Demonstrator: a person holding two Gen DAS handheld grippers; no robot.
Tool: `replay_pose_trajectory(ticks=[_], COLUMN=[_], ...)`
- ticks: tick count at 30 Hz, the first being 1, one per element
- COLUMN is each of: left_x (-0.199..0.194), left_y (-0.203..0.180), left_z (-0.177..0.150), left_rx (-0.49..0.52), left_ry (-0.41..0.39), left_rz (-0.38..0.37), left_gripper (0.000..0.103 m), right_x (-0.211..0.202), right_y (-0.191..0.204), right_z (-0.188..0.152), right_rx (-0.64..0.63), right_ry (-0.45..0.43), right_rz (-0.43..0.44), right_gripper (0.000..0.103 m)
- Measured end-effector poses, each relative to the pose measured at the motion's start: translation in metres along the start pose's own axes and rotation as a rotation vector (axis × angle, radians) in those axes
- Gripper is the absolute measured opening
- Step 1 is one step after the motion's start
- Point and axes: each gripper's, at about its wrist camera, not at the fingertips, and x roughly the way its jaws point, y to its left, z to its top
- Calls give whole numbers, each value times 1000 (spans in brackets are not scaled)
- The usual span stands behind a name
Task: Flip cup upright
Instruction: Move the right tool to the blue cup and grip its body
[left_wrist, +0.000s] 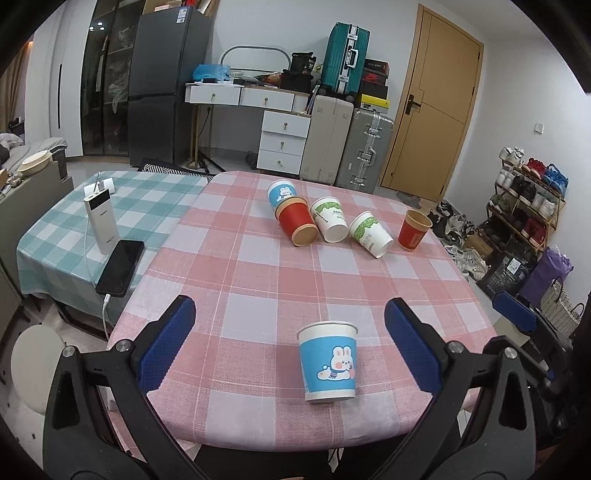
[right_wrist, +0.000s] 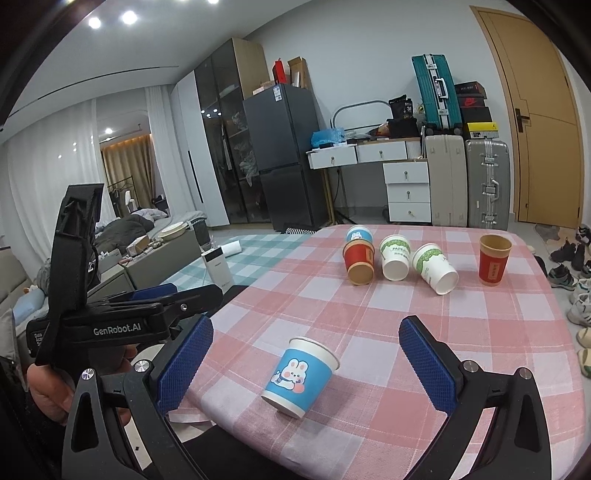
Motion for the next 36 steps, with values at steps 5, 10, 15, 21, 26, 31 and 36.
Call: replay_pose_trajectory(ticks=[5,10,15,21,26,31,36], left_x=[7,14,14,15,17,23,32], left_y=[7,19,33,55,68,79,93], left_z=[-5,-7,-6,-4,-7,-12,-19], left_rx=[-12,-27,-43,-80,-97,-112,-136], left_ry=[12,4,-34,-53,-46,-24,-1], left_rz=[1,5,23,34,36,34,35], left_gripper=[102,102,102,102,102,102,102], right_x=[12,23,39,78,118,165,199], right_y=[3,2,-6,-17,-40,-66,-71], right_z=[1,3,7,7,-2,-17,-20], right_rx=[-10,-13,17,63,249,453,530], right_ry=[22,40,80,266,437,651,789], right_rz=[1,-6,-12,36,130,216,277], right_gripper=[103,103,103,103,103,103,103])
